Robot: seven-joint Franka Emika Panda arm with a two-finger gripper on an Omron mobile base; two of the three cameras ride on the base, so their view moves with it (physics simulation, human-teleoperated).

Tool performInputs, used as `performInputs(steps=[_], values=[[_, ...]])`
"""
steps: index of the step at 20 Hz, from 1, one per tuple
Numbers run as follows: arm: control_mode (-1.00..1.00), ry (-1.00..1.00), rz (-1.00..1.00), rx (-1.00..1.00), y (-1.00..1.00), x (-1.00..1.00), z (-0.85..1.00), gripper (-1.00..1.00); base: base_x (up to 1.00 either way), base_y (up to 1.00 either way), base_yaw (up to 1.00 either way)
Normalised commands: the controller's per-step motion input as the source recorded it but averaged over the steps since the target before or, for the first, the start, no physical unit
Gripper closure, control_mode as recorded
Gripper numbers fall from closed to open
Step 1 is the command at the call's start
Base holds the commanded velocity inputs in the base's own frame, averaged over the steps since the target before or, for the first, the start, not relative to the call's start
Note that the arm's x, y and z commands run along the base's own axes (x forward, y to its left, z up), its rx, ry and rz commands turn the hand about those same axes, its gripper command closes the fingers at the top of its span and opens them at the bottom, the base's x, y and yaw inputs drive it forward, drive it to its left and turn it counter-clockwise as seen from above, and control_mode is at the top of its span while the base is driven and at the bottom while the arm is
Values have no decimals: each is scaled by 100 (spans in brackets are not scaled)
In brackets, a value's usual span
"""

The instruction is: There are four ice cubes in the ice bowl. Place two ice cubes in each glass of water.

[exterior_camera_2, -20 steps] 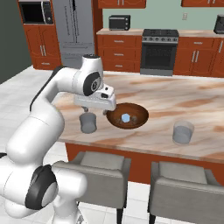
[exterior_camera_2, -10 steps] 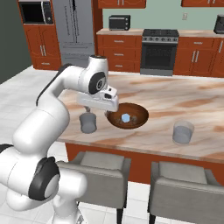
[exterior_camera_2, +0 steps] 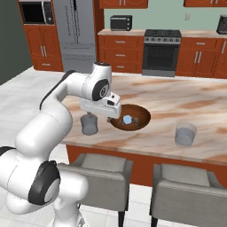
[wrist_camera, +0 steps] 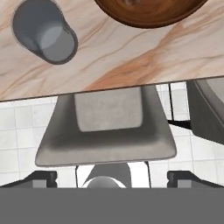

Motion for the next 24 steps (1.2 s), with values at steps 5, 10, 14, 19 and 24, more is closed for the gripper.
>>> performInputs(steps=[5, 10, 14, 19, 24], values=[[-100, 0, -5, 2, 0, 12, -11, -100, 0, 0, 0], [-100, 0, -9, 6, -1, 30, -5, -100, 0, 0, 0], [-100, 0, -8, 4, -3, 37, -11, -100, 0, 0, 0], [-100, 4, -7, 0, -13, 26, -26, -100, 0, 0, 0], [-100, 6, -6, 0, -9, 22, -35, -100, 0, 0, 0]])
